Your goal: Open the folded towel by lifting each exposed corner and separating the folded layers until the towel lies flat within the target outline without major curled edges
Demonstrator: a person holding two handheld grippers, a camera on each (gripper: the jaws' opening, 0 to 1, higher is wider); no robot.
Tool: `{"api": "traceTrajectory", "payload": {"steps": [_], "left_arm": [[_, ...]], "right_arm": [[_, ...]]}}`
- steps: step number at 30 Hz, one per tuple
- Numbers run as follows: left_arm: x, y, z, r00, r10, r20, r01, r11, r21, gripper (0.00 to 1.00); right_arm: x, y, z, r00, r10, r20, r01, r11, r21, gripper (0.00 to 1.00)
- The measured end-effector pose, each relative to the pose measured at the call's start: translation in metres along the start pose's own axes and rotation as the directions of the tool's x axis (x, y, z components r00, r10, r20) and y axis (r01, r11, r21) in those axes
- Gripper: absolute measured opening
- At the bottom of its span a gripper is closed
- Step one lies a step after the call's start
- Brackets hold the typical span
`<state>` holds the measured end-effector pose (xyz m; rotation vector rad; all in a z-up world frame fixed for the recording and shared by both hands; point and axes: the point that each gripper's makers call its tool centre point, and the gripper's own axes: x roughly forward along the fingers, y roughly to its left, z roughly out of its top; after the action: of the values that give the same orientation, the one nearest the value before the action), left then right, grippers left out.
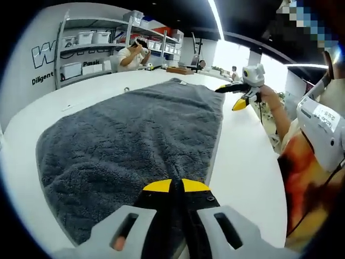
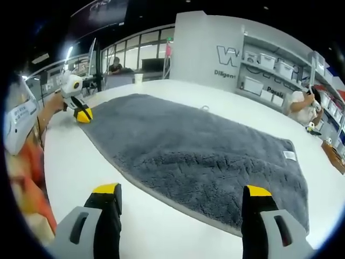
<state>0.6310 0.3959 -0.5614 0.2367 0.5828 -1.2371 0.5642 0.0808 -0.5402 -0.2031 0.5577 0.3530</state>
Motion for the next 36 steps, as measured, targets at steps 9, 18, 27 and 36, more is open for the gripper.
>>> {"api": "traceTrajectory", "payload": {"steps": [9, 18, 27, 36], "left_arm": [[-0.005, -0.004, -0.004, 1.000, -0.018, -0.015, 0.018, 1.000, 0.001, 0.03], [-0.006, -0.015, 0.009, 0.992, -0.092, 0.084, 0.095, 0.995, -0.022, 0.27], [-0.017, -0.007, 0.053, 0.948, -0.067, 0.310, 0.091, 0.994, -0.066, 0.47], [-0.010, 0.016, 0.039, 0.968, 0.034, 0.249, -0.009, 0.995, -0.102, 0.91]], "right_arm": [[-0.003, -0.004, -0.002, 1.000, -0.011, -0.002, 0.011, 1.000, 0.005, 0.91], [-0.012, -0.018, 0.003, 0.998, -0.050, 0.025, 0.049, 0.997, 0.054, 0.85], [-0.010, -0.029, -0.002, 0.996, -0.089, 0.008, 0.088, 0.992, 0.095, 0.79], [-0.018, -0.062, -0.008, 0.974, -0.228, 0.003, 0.224, 0.958, 0.180, 0.61]]}}
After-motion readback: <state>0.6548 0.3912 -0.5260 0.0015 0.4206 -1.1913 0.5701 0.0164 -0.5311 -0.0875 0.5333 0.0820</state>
